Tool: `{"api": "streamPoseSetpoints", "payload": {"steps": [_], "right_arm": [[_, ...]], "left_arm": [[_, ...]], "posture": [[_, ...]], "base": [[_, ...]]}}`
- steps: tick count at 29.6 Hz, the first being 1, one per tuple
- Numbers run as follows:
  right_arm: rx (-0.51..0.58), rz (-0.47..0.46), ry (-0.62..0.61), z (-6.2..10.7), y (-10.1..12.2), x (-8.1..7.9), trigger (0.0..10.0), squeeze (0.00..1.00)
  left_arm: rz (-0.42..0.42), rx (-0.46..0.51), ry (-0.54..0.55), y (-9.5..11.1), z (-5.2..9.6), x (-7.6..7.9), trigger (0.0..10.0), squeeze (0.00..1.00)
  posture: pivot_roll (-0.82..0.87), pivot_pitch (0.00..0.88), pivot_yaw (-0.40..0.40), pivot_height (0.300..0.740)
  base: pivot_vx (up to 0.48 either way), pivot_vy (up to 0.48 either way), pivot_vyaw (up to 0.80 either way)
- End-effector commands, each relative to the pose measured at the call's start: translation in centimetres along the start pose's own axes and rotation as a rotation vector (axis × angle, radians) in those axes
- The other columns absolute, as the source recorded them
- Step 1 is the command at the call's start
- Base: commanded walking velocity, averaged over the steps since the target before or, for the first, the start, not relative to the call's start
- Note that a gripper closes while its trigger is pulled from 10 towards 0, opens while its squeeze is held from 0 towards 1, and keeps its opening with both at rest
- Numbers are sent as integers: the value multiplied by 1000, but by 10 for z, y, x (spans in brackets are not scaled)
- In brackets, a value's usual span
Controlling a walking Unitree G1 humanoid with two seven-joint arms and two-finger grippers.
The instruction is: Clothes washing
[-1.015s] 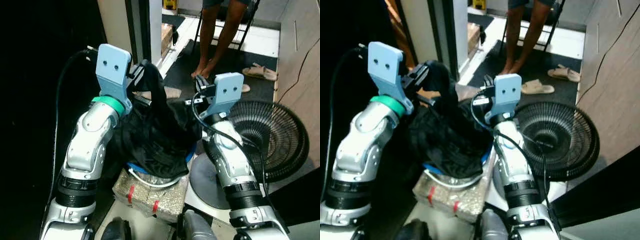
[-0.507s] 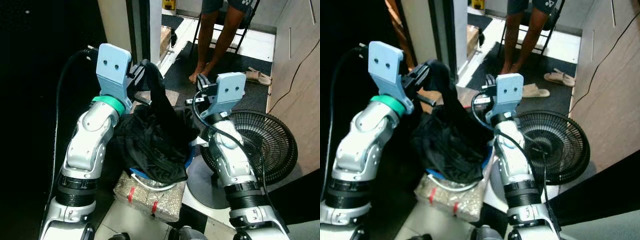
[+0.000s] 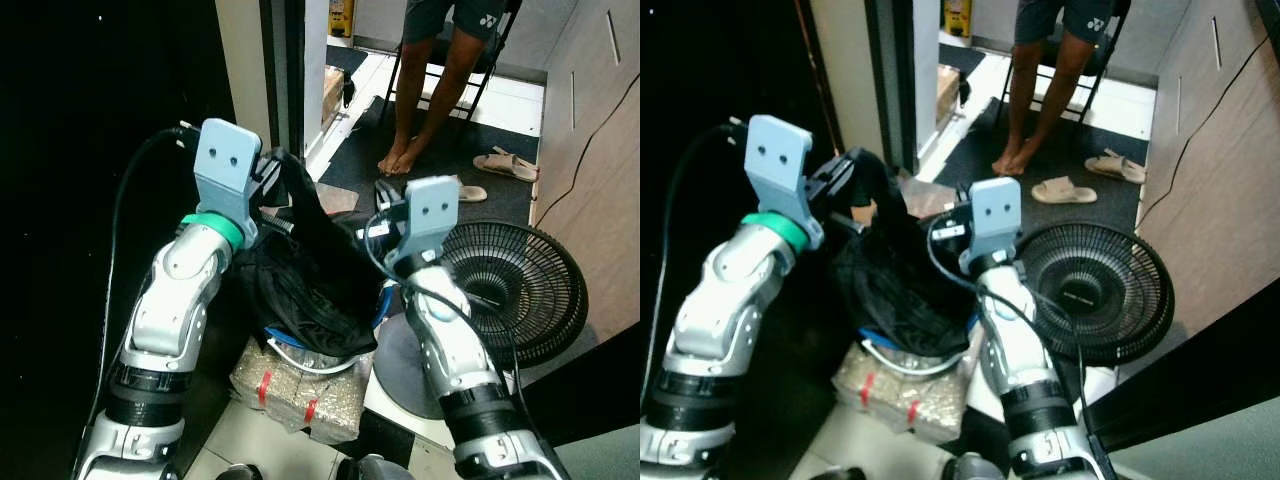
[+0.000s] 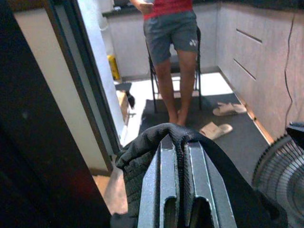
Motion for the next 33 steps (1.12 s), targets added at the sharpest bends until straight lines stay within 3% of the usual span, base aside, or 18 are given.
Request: {"api": "streamPoseSetpoints", "payload": {"steps": [1, 33], "right_arm": [[-15, 4, 7, 4, -7, -1, 10000, 0], [-11, 8, 8, 5, -9, -1, 10000, 0]], "left_arm": [[-3, -13, -15, -6, 1, 4, 10000, 0], [-7, -11, -16, -7, 2, 4, 10000, 0]], "posture": [[-20, 16, 43, 740], [-20, 16, 43, 740]], "base": [[0, 0, 0], [0, 0, 0]]}}
Point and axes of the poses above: a point about 5 cm out from each wrist's last joint towards the gripper, its own z axis pointing back from the gripper into the wrist, its own y axis along the axis of the wrist's last joint, x = y × z, the point moved 6 cm from there along -z, pointing out of the wrist towards the gripper, and after that the axes turned 10 degrees about -z, right-handed, at the moved point
